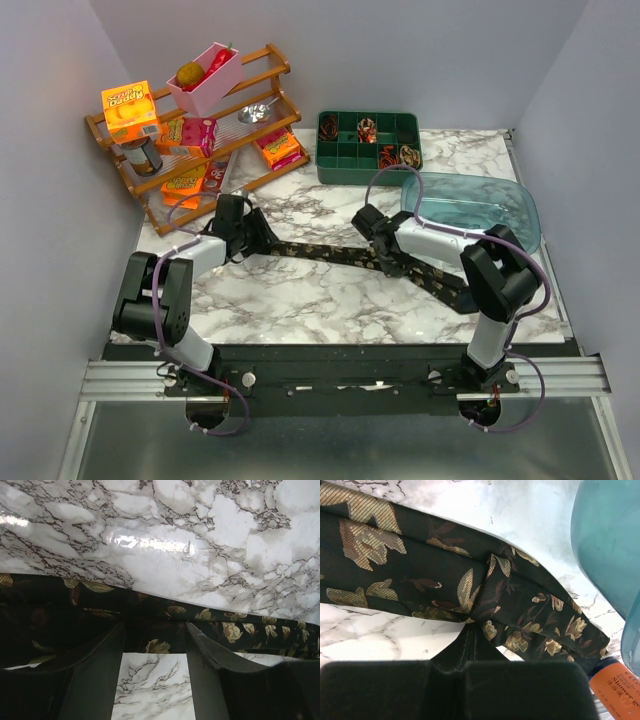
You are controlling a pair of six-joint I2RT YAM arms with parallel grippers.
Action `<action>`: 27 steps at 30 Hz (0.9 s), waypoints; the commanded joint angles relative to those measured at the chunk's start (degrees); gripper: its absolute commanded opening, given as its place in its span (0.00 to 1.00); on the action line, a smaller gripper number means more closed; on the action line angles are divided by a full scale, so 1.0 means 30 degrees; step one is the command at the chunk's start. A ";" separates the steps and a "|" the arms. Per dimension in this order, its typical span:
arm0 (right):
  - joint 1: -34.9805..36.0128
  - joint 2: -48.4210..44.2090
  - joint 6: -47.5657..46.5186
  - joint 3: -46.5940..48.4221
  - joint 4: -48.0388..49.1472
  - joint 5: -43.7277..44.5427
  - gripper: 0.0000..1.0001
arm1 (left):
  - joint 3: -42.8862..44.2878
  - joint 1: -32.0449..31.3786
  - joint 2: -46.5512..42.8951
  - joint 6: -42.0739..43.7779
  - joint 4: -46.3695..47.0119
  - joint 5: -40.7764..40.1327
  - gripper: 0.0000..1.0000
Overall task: Roll the ties
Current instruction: Flatten out the tie at the center of the board.
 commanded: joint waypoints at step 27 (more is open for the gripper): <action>-0.1203 -0.2553 -0.1462 -0.0482 0.0290 -0.2377 0.01 | 0.0219 0.0682 -0.2486 0.1184 -0.2062 0.0454 0.73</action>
